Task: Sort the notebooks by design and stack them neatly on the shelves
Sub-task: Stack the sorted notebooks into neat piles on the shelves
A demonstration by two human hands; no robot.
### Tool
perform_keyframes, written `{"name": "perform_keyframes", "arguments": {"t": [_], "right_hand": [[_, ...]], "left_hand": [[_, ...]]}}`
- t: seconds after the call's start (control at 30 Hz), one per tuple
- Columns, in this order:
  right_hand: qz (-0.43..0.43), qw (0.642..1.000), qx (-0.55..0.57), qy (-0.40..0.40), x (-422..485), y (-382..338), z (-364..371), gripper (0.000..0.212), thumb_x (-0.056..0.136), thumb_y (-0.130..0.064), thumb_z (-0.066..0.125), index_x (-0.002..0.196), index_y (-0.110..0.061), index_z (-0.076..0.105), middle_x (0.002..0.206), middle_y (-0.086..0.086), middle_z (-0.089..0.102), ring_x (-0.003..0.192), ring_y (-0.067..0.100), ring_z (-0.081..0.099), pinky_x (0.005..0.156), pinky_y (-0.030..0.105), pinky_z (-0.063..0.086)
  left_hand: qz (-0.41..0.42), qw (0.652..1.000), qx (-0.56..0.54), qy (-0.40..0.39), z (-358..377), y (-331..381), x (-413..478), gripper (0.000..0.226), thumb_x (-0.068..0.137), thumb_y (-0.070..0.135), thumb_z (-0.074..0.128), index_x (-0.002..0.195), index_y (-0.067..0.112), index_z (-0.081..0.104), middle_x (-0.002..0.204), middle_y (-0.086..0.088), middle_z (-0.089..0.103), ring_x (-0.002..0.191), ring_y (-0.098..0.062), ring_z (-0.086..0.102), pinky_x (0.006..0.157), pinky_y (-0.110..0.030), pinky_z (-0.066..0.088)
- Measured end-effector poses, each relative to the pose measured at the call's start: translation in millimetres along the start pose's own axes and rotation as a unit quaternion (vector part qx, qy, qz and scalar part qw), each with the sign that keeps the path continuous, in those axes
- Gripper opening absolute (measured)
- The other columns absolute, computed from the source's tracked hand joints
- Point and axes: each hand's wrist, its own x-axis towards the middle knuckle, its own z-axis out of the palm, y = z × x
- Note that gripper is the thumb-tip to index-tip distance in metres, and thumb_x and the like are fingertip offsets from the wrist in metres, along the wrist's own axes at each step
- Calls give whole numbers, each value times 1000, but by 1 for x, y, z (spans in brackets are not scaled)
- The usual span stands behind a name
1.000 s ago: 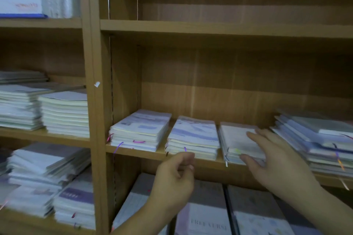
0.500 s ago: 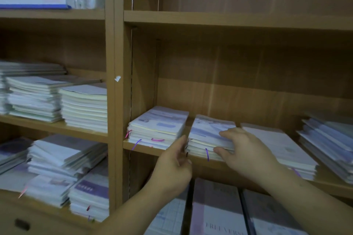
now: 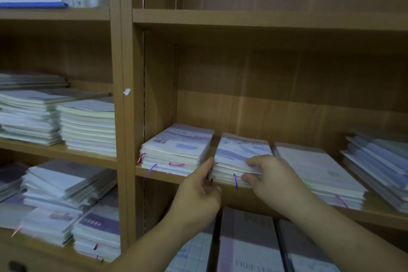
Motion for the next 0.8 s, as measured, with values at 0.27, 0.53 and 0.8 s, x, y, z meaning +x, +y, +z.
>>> {"name": "perform_keyframes", "arguments": {"t": [0.27,0.53,0.8], "right_hand": [[-41,998,-43,-1,-10,-8,1,25,96,-30,63,115,-16,70,115,2,64,117,24,53,95,37,46],[-70,992,-105,14,-27,-16,-39,36,97,-52,54,128,-35,61,132,-15,57,126,13,52,95,36,49],[-111,980,-150,66,-52,53,-111,34,97,-54,53,122,-35,68,123,-15,65,117,12,59,90,34,51]], "left_hand": [[-12,1000,14,-2,2,2,-5,71,93,-3,58,156,22,38,142,14,57,128,3,55,109,-24,47],[116,980,113,115,-7,30,-20,54,91,0,61,117,47,59,109,23,64,103,-2,63,78,-22,53],[115,991,65,-28,86,90,-19,35,93,2,61,108,33,68,95,14,72,91,-2,66,69,-14,52]]}}
